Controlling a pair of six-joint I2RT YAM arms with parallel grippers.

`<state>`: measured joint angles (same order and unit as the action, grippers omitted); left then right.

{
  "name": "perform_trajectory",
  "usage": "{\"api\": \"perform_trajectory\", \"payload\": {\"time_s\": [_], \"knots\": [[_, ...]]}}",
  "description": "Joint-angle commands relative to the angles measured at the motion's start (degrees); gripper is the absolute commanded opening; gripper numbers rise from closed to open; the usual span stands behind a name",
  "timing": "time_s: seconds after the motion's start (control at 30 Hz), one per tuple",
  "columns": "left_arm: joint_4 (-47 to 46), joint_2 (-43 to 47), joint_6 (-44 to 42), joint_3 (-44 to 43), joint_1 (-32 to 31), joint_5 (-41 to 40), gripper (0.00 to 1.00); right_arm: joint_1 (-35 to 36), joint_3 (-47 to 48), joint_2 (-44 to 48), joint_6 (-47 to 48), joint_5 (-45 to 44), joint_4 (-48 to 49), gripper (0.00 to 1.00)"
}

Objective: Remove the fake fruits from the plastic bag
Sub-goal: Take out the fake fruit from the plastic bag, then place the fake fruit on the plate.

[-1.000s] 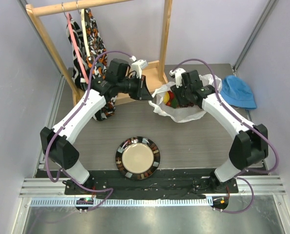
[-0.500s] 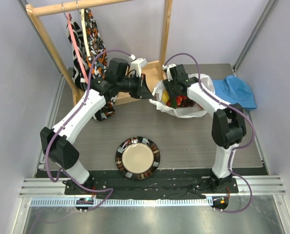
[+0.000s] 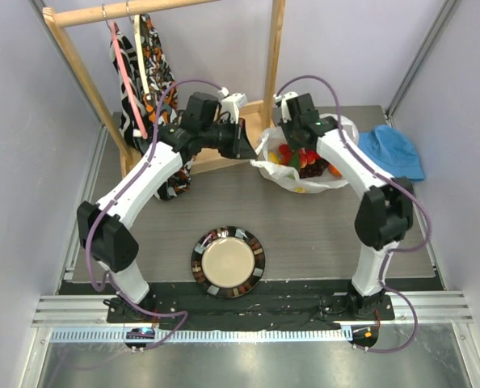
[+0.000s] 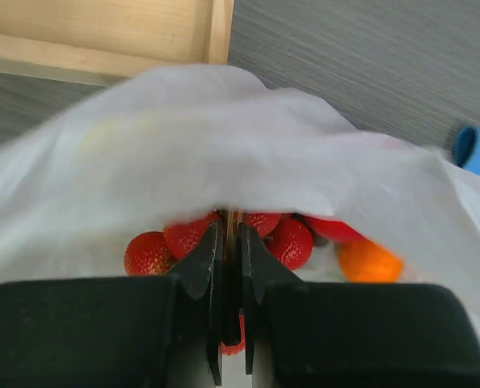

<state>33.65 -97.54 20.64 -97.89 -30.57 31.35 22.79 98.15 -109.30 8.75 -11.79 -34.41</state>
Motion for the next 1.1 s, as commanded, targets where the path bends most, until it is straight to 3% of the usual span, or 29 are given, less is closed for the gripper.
{"api": "perform_trajectory", "payload": {"time_s": [0.0,0.17,0.27,0.37,0.4,0.47,0.5,0.53,0.6,0.8,0.93,1.07], "knots": [[-1.57,-3.27,0.97,-6.25,0.42,-2.61,0.0,0.06,-0.06,16.28,-1.81,5.27,-5.83,0.01],[-1.48,-8.98,0.63,-14.6,1.3,-5.25,0.0,-0.02,-4.45,22.36,0.56,7.93,-12.87,0.01],[-0.17,-11.36,-1.04,-18.3,1.56,-5.86,0.0,-0.02,-2.45,25.53,2.93,10.99,-15.15,0.01],[0.36,-11.71,-2.45,-18.75,1.83,-7.08,0.28,0.33,2.03,28.96,3.99,21.26,-15.07,0.01],[0.8,-11.54,-2.62,-18.57,2.09,-7.79,0.44,1.11,3.53,29.57,4.25,23.02,-15.33,0.01],[1.33,-10.31,-3.76,-18.31,2.44,-9.72,0.58,4.88,8.18,30.19,7.22,27.32,-17.43,0.01],[2.29,-9.78,-4.12,-18.31,2.96,-10.78,0.7,7.25,10.03,30.02,9.42,27.26,-18.92,0.01],[2.82,-9.17,-4.47,-18.48,3.32,-11.14,0.75,13.36,12.74,29.67,12.22,26.48,-21.63,0.01],[4.92,-6.11,-5.17,-18.31,4.37,-11.92,0.84,17.8,14.17,29.4,16.55,24.19,-23.32,0.01],[5.55,10.39,-5.44,-8.04,8.49,-13.42,0.95,27.91,9.97,29.49,21.2,24.8,-25.53,0.01],[6.34,18.23,-6.67,-4.86,10.7,-17.11,0.95,32.67,1.11,29.14,24.98,25.59,-21.24,0.01],[6.87,22.56,-6.58,-3.37,14.47,-14.67,0.95,35.74,-4.97,27.47,26.92,26.91,-15.69,0.01]]}}
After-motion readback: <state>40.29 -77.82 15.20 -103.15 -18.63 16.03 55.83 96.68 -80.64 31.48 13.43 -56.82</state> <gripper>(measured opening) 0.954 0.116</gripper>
